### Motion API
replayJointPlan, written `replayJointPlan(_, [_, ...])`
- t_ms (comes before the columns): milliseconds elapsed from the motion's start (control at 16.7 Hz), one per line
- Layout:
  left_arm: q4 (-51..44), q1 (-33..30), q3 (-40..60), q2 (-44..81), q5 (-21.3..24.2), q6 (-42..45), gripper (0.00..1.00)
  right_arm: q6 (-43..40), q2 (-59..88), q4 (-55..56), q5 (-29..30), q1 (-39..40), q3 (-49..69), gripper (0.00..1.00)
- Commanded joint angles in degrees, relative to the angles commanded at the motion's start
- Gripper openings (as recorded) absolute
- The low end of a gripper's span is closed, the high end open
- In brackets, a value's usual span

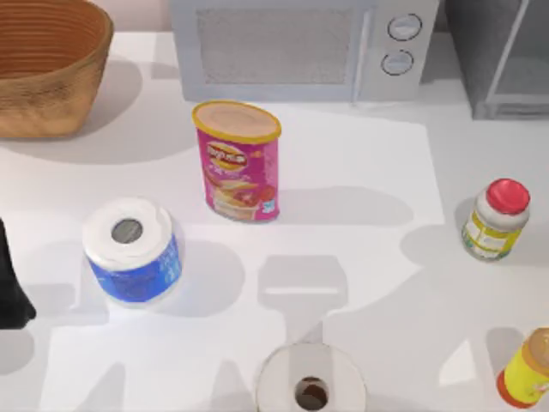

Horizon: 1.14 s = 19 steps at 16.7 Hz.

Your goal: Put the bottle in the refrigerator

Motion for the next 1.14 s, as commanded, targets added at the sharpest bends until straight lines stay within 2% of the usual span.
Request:
replayJointPlan(780, [0.0,0.0,0.0,0.0,0.0,0.0,1.0,0.0,0.0,0.0,0.0,0.0,0.0,0.98])
replayJointPlan(1140, [0.0,0.0,0.0,0.0,0.0,0.0,1.0,0.0,0.0,0.0,0.0,0.0,0.0,1.0])
